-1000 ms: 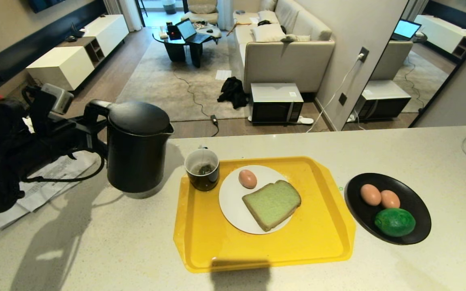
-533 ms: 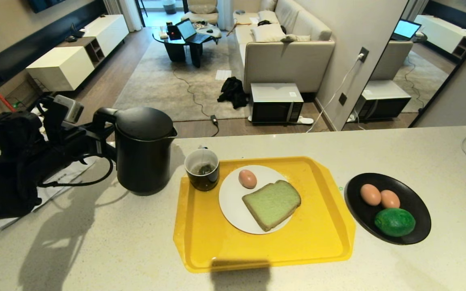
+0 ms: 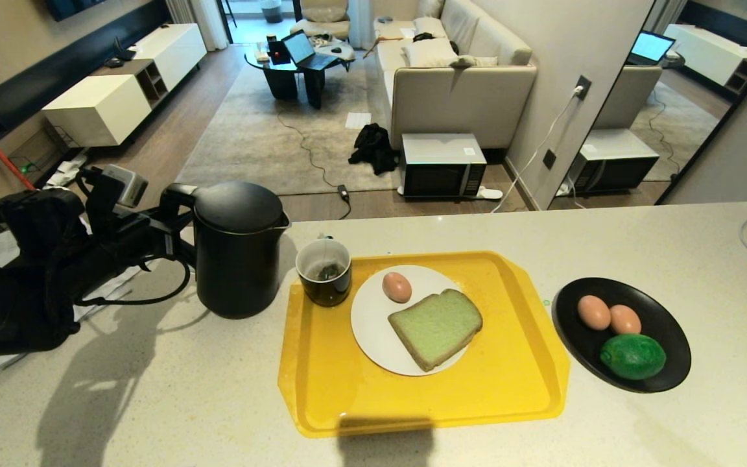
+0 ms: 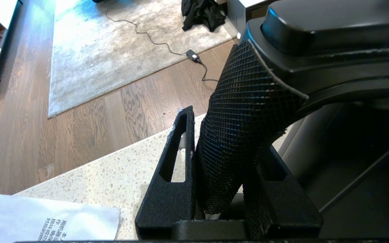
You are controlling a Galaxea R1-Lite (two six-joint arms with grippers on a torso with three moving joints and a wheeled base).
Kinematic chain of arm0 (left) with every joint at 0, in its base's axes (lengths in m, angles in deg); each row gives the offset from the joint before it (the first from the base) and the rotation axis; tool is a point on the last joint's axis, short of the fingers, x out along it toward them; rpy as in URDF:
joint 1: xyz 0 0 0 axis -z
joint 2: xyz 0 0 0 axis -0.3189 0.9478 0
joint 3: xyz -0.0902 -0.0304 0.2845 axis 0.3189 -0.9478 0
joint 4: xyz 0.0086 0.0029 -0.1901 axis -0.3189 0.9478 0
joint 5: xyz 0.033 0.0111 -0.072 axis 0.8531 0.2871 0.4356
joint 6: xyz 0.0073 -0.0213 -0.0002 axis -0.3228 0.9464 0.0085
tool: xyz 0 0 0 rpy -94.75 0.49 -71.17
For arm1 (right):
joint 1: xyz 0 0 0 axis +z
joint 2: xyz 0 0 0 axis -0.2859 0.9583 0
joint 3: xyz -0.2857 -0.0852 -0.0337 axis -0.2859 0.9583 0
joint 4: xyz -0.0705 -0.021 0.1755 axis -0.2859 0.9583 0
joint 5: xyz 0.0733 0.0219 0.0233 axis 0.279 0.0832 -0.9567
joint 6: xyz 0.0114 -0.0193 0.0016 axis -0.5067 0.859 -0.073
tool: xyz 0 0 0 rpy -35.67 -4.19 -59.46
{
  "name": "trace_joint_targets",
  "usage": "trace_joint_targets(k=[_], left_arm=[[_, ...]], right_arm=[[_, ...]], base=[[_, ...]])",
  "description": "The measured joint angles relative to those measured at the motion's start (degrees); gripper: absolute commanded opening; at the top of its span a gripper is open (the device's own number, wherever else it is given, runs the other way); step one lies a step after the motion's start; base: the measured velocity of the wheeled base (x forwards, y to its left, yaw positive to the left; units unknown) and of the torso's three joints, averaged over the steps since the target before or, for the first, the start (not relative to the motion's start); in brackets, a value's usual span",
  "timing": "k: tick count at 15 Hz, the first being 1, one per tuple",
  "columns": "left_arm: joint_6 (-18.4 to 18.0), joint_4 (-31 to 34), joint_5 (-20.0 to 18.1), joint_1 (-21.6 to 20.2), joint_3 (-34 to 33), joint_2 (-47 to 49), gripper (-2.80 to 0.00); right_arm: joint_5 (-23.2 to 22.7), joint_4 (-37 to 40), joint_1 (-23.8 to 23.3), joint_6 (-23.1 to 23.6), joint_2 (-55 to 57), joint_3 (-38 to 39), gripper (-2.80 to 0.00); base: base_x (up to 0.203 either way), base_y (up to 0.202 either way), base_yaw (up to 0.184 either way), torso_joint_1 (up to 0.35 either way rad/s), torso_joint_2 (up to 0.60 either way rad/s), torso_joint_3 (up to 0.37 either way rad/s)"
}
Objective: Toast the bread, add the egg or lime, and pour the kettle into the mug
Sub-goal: Put the kettle back
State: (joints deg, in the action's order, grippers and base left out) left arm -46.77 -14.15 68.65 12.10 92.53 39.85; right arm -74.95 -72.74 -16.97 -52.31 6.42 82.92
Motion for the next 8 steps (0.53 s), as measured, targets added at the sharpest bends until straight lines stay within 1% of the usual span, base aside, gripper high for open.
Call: trace_joint_targets(k=[8], left_arm=[[0.22, 0.03, 0.11, -0.17, -1.97, 0.26, -2.8]], right_arm=[[-0.01, 0.01, 0.0, 0.0, 0.0, 0.0, -2.8]], base=[[0.0, 0.0, 0.0, 0.0, 0.0, 0.0]])
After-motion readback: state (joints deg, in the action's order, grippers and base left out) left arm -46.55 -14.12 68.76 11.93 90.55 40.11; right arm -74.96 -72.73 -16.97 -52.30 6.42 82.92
